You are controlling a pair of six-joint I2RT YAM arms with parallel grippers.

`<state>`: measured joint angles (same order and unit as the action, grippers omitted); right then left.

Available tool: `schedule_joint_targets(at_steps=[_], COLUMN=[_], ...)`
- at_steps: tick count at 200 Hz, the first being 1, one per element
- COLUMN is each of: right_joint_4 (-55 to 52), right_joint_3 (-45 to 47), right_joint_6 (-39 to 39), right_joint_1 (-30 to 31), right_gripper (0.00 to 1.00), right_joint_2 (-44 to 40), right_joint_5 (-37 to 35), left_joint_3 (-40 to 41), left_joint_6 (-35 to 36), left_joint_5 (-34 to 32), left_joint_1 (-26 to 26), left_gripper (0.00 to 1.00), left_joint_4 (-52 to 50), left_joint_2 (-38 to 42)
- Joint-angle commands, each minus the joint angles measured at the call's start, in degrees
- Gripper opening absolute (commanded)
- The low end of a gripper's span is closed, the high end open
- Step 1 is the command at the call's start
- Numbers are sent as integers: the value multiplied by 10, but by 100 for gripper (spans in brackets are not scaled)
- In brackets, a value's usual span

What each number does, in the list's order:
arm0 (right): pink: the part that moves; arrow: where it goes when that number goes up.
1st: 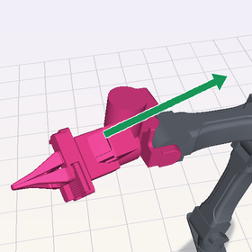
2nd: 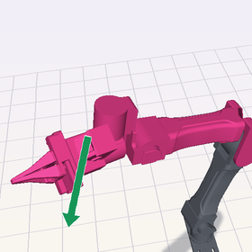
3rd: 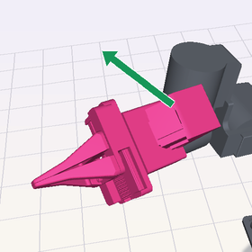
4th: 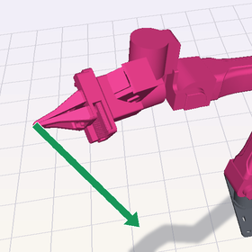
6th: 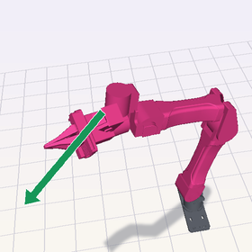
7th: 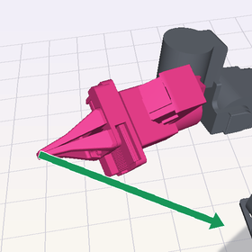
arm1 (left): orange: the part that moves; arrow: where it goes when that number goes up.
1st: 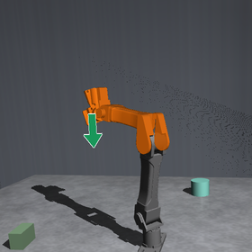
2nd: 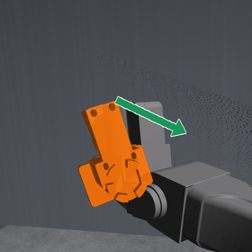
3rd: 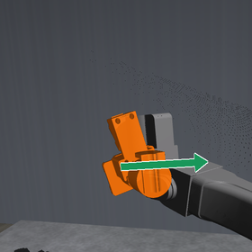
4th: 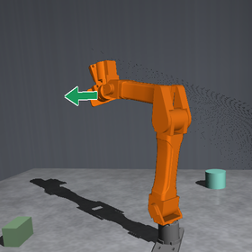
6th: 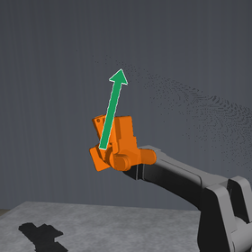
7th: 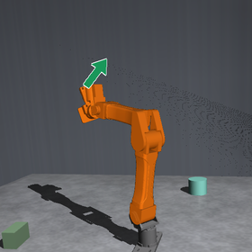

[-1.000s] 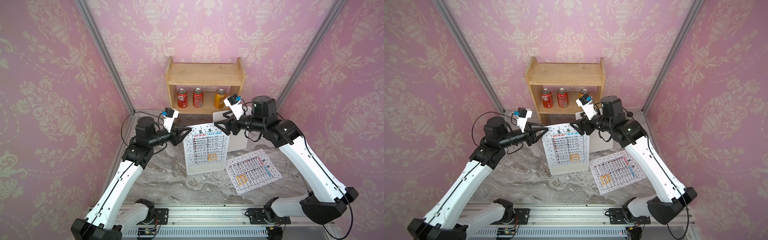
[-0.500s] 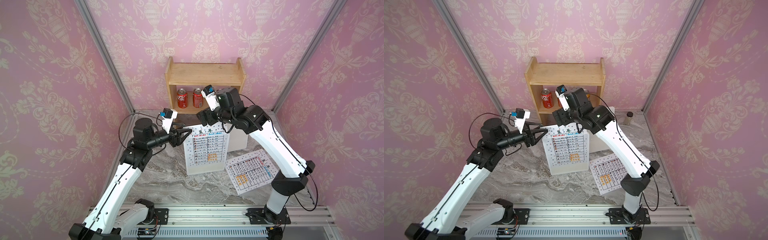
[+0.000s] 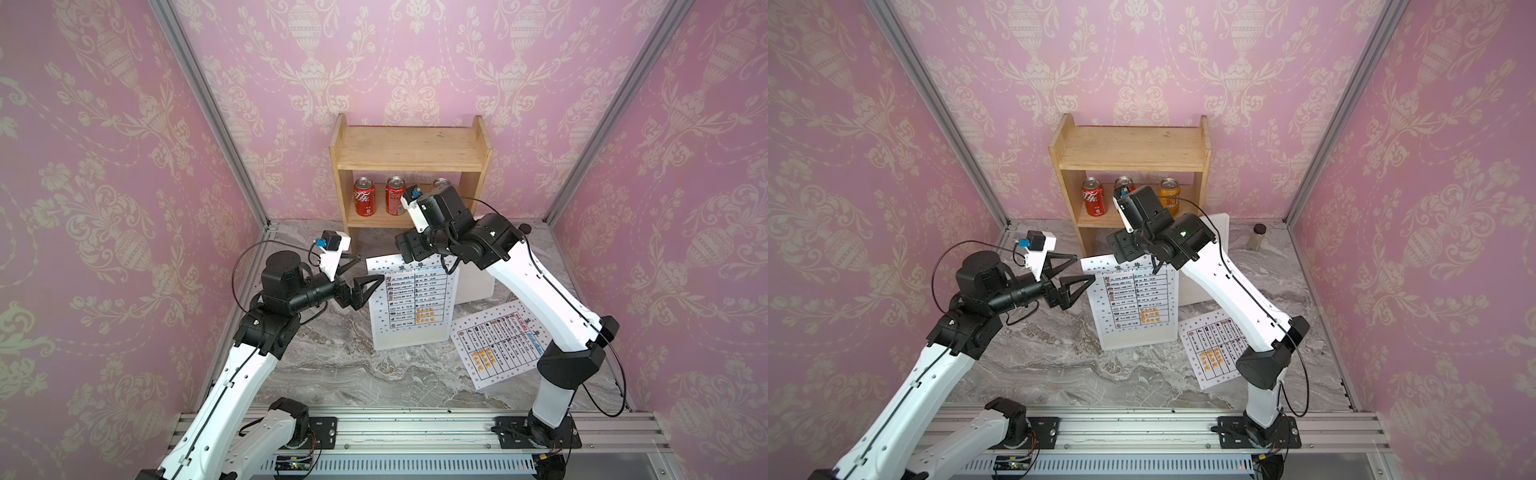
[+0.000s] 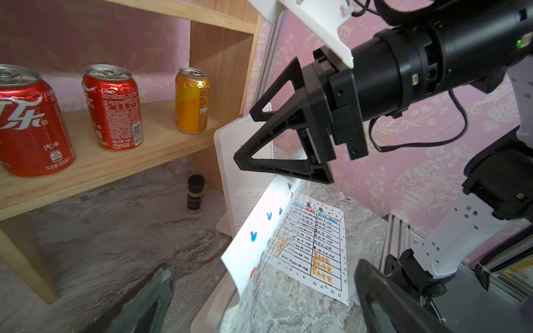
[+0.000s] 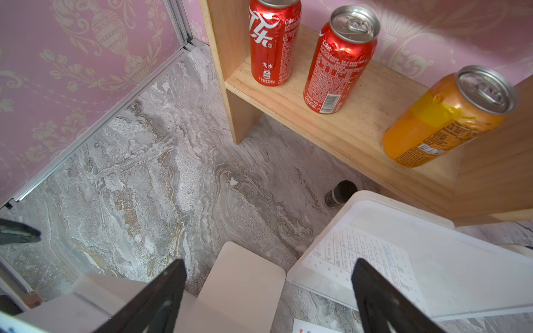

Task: Insert the menus into the narrow rack
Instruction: Insert the menu into the narrow rack.

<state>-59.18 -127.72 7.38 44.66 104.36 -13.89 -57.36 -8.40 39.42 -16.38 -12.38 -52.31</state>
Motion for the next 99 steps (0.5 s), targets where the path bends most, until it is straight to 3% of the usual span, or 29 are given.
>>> schedule_joint_targets(at_steps=[1, 99], right_joint_4=[7, 42], right_joint_3=[24, 105], right_joint_6=[11, 18], right_joint_1=[7, 7], right_gripper=[92, 92], right_joint_2=[-27, -67], right_joint_5=[-14, -29], left_joint_3=[7, 20], left_joint_6=[9, 6], left_joint_5=[-19, -26], left_joint_1=[-5, -5], left_gripper=[99, 99], left_joint_4=[-15, -18], left_joint_2=[14, 27])
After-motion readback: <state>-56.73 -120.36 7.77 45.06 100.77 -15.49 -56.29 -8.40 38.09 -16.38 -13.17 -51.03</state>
